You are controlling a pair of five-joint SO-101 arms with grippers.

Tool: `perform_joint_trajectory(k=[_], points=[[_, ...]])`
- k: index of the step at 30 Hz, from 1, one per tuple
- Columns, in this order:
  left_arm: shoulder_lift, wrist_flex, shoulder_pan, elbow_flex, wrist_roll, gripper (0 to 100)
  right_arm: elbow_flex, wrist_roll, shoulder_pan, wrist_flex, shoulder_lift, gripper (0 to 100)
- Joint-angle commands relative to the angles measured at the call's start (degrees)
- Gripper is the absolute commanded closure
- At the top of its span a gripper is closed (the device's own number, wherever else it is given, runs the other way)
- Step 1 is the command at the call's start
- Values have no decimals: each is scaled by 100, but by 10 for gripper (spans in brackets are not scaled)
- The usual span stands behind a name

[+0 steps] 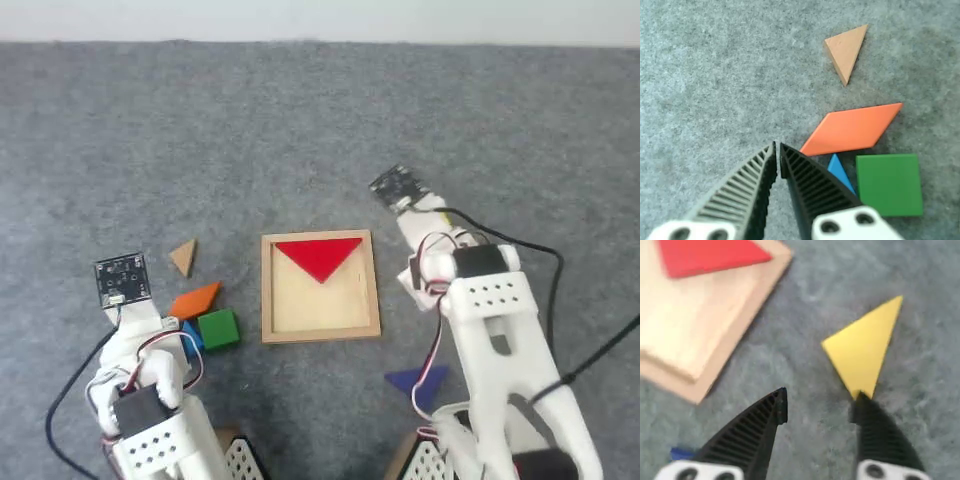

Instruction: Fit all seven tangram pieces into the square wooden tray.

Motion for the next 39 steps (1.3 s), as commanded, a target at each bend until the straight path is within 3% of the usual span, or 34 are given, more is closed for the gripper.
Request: perform_joint_trajectory(k=[1, 8, 14, 18, 23, 27, 31, 39], points=[[-97, 26, 44, -66, -18, 987, 9, -545, 233, -673, 391, 674], [-105, -273, 281, -136, -149, 985, 185, -1152, 892, -1499, 848, 734], [-105, -1204, 334, -655, -1820, 985, 501, -1512, 945, -1701, 479, 926], [-79, -1468, 334, -1182, -1310, 968, 958, -1547, 936, -1965, -92, 931], [-70, -1468, 563, -1473, -229, 855, 1371, -1547, 936, -1982, -884, 932], [35, -1292, 1099, -1560, -466, 852, 1653, -1521, 884, -1991, -1349, 933], [1046, -1055, 1231, -2088, -607, 846, 1855, -1495, 611, -1991, -1596, 933], [4765, -879, 1213, -3776, -571, 818, 1890, -1495, 558, -1982, -1648, 933]])
